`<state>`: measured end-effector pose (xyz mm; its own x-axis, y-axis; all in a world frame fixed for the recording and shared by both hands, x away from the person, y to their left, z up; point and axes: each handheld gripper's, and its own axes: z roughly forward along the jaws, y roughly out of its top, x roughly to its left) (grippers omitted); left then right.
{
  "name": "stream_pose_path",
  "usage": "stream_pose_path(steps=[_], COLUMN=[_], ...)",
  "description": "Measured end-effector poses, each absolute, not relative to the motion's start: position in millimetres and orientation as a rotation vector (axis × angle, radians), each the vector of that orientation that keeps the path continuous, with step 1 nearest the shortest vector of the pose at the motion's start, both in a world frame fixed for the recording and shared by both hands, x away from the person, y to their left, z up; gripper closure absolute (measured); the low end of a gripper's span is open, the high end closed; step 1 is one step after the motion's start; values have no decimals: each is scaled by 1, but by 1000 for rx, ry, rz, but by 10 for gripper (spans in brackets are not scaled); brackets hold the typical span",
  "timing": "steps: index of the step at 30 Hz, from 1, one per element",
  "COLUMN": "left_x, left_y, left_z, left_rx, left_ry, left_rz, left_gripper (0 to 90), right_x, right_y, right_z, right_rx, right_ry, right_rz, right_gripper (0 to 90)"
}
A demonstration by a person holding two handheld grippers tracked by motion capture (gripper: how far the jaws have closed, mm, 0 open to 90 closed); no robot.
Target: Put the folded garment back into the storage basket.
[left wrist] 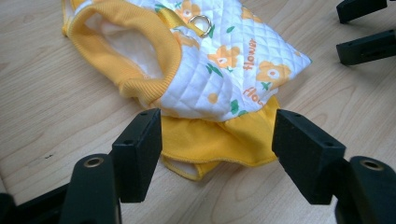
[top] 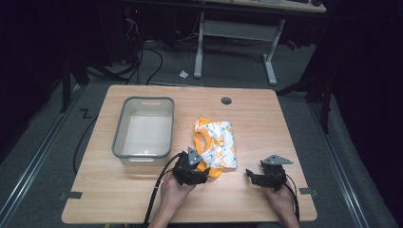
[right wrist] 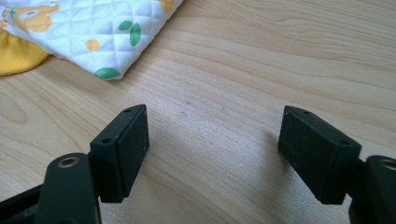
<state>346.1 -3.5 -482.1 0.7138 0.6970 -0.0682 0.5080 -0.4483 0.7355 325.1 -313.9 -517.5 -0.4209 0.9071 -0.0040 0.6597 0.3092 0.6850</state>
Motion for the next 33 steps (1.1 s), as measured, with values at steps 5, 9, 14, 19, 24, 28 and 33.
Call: stream_pose_path(steps=[5, 9, 14, 19, 24, 28, 33], left_x=[349, 351, 353, 361, 370, 375, 391], left_y=[-10, -12, -16, -18, -22, -24, -25], left_z=[-481, -479, -475, -469, -466, -464, -461], left_rx=[2165, 2160, 2154, 2152, 2149, 2149, 2134], left_ry=[908, 902, 889, 912, 921, 924, 957], left_rz=[310, 308, 314, 323, 315, 322, 328], left_gripper=[340, 340, 341, 340, 338, 337, 336], right_x=[325, 325, 325, 325, 325, 325, 325], right_y=[-314, -314, -314, -314, -314, -314, -314], right_z=[-518, -518, -518, -518, -518, -518, -518], right_rx=[1397, 1397, 1396, 1396, 1396, 1396, 1396], right_ry=[2192, 2191, 2192, 2192, 2192, 2192, 2192], right_rz=[865, 865, 865, 865, 865, 865, 865], right_gripper=[248, 248, 248, 248, 248, 248, 248])
